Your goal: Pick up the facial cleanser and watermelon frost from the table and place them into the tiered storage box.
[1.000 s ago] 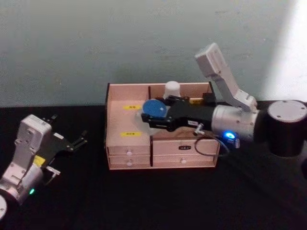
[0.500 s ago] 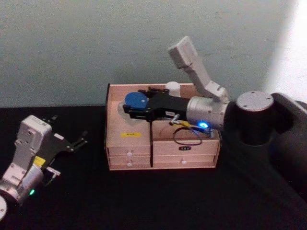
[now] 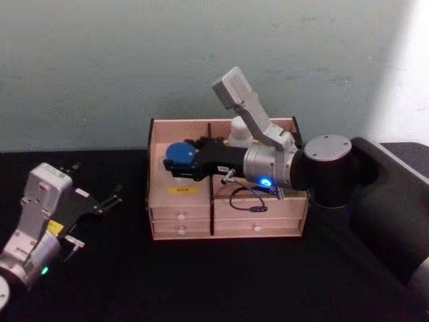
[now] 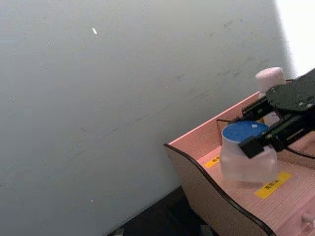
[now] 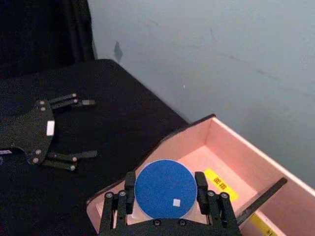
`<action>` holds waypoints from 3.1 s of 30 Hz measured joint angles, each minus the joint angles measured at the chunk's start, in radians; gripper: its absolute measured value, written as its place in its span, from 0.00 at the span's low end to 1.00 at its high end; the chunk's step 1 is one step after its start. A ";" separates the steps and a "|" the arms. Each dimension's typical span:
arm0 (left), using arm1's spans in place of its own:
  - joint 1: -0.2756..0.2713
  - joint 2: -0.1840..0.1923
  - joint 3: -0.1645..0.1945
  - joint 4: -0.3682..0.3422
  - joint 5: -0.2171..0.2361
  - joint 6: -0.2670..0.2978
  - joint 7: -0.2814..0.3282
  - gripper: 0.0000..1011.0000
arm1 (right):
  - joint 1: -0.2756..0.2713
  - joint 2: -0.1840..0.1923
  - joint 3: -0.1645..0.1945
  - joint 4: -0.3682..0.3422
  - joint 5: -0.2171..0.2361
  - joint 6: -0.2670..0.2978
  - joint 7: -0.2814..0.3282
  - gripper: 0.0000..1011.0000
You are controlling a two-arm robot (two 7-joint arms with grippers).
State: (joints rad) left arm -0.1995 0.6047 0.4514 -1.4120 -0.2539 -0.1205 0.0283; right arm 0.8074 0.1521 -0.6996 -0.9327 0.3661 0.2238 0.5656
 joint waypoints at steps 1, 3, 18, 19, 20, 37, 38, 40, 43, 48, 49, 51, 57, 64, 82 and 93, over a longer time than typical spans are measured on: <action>0.000 0.000 0.000 0.000 0.000 0.000 0.000 0.99 | 0.000 -0.002 0.000 0.005 -0.002 0.000 0.001 0.72; 0.000 0.000 0.000 0.000 0.000 0.000 0.000 0.99 | 0.002 -0.008 0.003 0.018 -0.008 -0.001 0.002 0.72; 0.000 0.000 0.000 0.000 0.000 0.000 0.000 0.99 | 0.000 -0.012 0.009 0.023 -0.020 -0.001 0.004 0.72; 0.000 0.000 0.000 0.000 0.000 0.000 0.000 0.99 | 0.000 -0.012 0.009 0.023 -0.020 -0.001 0.004 0.74; 0.000 0.000 0.000 0.000 0.000 0.000 0.000 0.99 | 0.000 -0.012 0.009 0.023 -0.019 -0.001 0.004 0.76; 0.000 0.000 0.000 0.000 0.000 0.000 0.000 0.99 | -0.001 -0.011 0.009 0.022 -0.017 0.000 0.004 0.99; 0.000 0.000 0.000 0.000 0.000 0.000 0.000 0.99 | -0.001 -0.011 0.009 0.022 -0.017 0.000 0.004 0.99; 0.000 0.000 0.000 0.000 0.000 0.000 0.000 0.99 | -0.002 -0.010 0.011 0.019 -0.016 0.000 0.005 0.99; 0.000 0.000 0.000 0.000 0.000 0.000 0.000 0.99 | -0.013 -0.004 0.025 -0.003 -0.013 0.002 0.012 0.99; 0.000 0.000 0.000 0.000 0.000 0.000 0.000 0.99 | -0.044 0.024 0.055 -0.088 0.005 0.014 0.018 0.99; 0.000 0.000 0.000 0.000 0.000 0.000 0.000 0.99 | -0.050 0.030 0.060 -0.103 0.010 0.016 0.019 0.99; 0.000 0.000 0.000 0.000 0.000 0.000 0.000 0.99 | -0.068 0.048 0.074 -0.152 0.023 0.023 0.021 0.99; 0.000 0.000 0.000 0.000 0.000 0.000 0.000 0.99 | -0.129 0.107 0.109 -0.284 0.064 0.029 0.014 0.99; 0.000 0.000 0.000 0.000 0.000 0.000 0.000 0.99 | -0.208 0.174 0.170 -0.408 0.103 0.020 -0.055 0.99; 0.000 0.000 0.000 0.000 0.000 0.000 0.000 0.99 | -0.383 0.222 0.350 -0.468 0.059 -0.079 -0.331 0.99; 0.000 0.000 0.000 0.000 0.000 0.000 0.000 0.99 | -0.448 0.183 0.407 -0.422 -0.022 -0.155 -0.461 0.99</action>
State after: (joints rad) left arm -0.1995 0.6047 0.4514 -1.4120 -0.2539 -0.1205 0.0283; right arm 0.3597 0.3348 -0.2922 -1.3543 0.3441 0.0690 0.1045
